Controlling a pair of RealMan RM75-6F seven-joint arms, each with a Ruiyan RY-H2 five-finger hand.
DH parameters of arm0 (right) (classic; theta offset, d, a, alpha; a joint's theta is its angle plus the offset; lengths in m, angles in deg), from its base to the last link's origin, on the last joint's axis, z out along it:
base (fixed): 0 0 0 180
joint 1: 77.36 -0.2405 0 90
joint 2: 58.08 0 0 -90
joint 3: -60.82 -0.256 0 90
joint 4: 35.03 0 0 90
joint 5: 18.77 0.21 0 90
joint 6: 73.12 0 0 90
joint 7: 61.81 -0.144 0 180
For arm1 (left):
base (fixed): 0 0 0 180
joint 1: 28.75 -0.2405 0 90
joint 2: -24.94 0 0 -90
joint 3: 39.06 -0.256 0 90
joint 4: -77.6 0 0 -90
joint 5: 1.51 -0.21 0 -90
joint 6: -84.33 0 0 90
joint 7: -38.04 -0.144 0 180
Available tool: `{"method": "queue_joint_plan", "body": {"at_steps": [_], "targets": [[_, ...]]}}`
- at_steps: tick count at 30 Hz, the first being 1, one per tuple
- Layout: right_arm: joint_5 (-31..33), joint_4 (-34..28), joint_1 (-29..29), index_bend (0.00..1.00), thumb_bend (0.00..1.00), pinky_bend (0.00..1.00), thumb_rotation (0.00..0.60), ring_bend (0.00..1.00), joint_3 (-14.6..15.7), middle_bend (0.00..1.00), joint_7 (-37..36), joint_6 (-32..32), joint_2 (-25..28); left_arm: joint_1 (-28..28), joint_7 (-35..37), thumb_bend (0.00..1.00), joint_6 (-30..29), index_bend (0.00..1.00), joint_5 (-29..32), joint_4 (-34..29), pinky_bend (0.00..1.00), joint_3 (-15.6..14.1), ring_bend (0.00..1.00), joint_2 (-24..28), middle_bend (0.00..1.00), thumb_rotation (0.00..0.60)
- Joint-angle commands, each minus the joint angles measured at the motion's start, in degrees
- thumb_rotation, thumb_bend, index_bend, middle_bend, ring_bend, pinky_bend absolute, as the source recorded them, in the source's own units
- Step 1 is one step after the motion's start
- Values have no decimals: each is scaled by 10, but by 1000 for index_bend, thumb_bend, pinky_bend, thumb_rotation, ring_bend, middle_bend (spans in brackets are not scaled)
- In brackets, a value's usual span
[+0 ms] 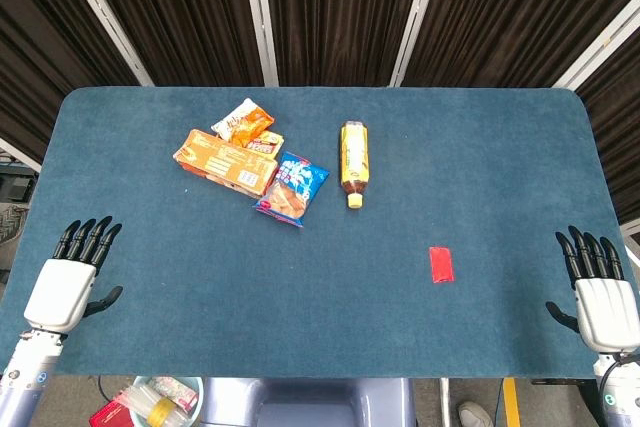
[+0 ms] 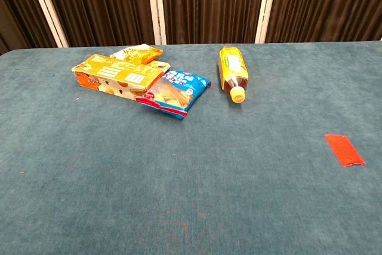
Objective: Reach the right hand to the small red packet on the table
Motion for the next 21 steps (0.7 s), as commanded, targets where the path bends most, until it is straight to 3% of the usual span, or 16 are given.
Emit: {"method": "queue_joint_plan", "body": {"at_steps": [1,6,8,10,13,21], "targets": [[0,0,0,0,0,0,600,0,0,0,0,1,0,0,0,211,0,0,0,0,0,0,0,0,0,600],[0,1,-1,18,0,0,600,0,0,0,0,2,-1,0,3,212,-2,0,-5,3,0,1,0,-2,0,600],[-1,3,-4,130,0,0,600,0,1,0,2,6,-3,0,6,213,-7,0,-10,5,0,2,0,-4,0,600],[-10,8,-7,304,3,0,600,0,3,0,4,7,-10,-1,9,213,-11,0,-15,7,0,1,0,-5,0,600],[-36,34,-20,426,57,0,600,0,12,0,-4,14,-40,-2,13,212,-16,0,-23,9,0,0,0,-5,0,600],[-53,138,-54,509,135,0,600,0,41,0,1,89,-138,2,16,212,-6,0,-33,13,0,-5,0,-7,0,600]]}}
